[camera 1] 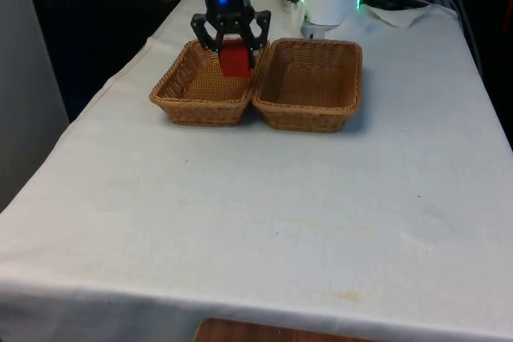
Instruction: Pick up the red cube and place it into the right basket.
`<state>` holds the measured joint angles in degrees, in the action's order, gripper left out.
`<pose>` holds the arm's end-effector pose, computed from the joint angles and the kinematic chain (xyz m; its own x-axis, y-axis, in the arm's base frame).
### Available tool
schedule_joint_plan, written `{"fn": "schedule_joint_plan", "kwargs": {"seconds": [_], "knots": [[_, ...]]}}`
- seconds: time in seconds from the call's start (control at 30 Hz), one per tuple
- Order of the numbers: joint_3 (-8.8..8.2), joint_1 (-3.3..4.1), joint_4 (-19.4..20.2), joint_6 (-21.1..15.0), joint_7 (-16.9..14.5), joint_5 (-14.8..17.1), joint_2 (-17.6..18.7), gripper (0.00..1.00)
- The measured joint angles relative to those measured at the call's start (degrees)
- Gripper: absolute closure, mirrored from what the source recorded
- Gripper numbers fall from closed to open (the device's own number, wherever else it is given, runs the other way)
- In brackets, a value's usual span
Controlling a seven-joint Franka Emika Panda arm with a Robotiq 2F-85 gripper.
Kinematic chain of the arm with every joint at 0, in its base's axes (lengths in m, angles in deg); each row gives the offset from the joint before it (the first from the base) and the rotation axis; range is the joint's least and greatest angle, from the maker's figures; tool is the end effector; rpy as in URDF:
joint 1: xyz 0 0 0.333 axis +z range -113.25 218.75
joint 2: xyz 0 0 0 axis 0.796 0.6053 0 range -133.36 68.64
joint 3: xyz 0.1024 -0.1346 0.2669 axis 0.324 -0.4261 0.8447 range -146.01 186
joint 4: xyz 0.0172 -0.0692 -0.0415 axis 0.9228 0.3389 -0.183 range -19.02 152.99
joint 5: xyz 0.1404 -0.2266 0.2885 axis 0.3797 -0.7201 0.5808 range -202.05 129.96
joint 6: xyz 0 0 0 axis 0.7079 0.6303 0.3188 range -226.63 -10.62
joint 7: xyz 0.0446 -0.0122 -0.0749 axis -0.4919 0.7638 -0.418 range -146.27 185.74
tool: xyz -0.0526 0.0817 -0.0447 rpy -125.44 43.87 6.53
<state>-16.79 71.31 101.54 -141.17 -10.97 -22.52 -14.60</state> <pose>0.5175 -0.1640 0.2637 0.9883 0.0648 -0.1380 0.0582 -0.9970 -0.0510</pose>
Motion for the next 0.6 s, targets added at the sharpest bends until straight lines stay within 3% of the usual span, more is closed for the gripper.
{"fn": "schedule_joint_plan", "kwargs": {"seconds": [0.6], "knots": [[-4.70, -0.34, 2.6, -3.4, -4.4, -0.7, 1.8, 0.99]]}}
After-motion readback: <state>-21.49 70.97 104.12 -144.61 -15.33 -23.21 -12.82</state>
